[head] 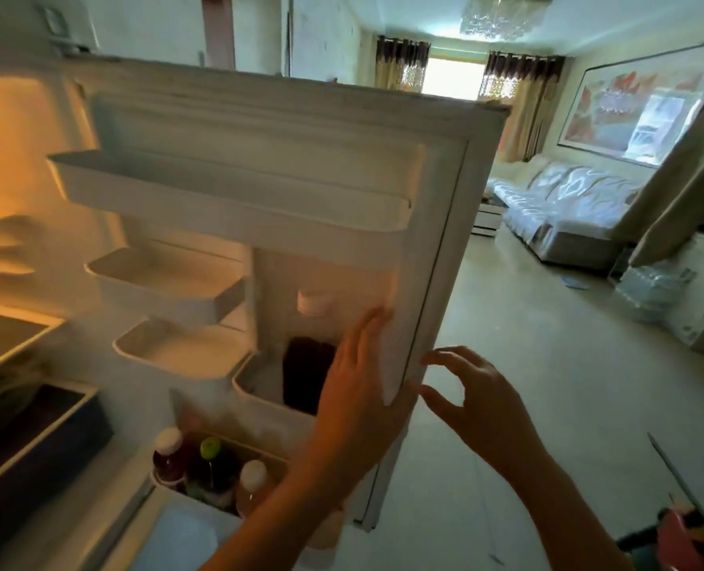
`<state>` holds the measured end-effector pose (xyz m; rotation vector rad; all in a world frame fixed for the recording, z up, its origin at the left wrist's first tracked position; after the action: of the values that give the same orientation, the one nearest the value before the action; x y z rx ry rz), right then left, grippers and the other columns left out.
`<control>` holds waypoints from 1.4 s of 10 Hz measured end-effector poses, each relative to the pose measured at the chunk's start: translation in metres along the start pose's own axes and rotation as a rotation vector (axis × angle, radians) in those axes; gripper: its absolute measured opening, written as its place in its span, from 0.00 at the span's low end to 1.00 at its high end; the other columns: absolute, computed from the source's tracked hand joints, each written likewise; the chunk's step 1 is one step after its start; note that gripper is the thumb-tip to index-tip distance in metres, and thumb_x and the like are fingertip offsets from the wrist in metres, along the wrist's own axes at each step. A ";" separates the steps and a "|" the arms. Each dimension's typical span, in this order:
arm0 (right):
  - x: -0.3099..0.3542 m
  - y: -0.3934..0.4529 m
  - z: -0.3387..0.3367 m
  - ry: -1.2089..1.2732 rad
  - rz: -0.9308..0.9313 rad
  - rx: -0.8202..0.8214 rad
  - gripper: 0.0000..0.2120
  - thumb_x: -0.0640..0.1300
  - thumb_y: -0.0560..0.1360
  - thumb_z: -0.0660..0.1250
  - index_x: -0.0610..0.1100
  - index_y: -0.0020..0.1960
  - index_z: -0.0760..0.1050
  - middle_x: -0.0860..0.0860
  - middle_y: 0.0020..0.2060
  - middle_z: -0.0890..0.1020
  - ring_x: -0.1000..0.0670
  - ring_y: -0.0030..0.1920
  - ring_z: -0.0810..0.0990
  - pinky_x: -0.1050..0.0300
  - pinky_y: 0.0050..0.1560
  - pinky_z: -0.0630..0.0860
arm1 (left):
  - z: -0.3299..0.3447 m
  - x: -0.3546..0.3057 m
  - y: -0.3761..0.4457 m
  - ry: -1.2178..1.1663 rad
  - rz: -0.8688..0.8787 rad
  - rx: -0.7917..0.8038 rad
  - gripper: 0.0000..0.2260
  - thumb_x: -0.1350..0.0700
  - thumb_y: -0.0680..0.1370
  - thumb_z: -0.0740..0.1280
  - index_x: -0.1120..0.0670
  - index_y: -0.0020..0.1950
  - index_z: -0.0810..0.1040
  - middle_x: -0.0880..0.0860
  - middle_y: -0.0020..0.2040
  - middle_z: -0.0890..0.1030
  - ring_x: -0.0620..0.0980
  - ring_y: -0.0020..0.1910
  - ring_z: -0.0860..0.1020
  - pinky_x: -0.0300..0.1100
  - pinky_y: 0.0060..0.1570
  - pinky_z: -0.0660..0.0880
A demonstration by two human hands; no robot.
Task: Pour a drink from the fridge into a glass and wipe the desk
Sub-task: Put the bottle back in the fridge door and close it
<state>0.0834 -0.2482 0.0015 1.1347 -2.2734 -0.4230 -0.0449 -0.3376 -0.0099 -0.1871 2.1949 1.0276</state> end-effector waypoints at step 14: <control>0.133 -0.123 0.124 0.375 -0.715 0.386 0.46 0.64 0.71 0.61 0.43 0.75 0.40 0.52 0.52 0.82 0.51 0.52 0.79 0.58 0.60 0.69 | -0.163 -0.075 -0.139 0.655 -0.216 -0.552 0.34 0.40 0.76 0.61 0.53 0.76 0.53 0.55 0.72 0.67 0.51 0.70 0.68 0.53 0.61 0.73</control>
<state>0.0206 -0.4247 -0.1141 2.0327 -1.6069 -0.0098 -0.0201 -0.5609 0.0244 -1.1219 2.2953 1.5815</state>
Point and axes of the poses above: each hand's wrist, its own y-axis towards the middle knuckle, its own z-axis out of the palm, x = y × z, the point moved 2 cm from there along y, towards the middle knuckle
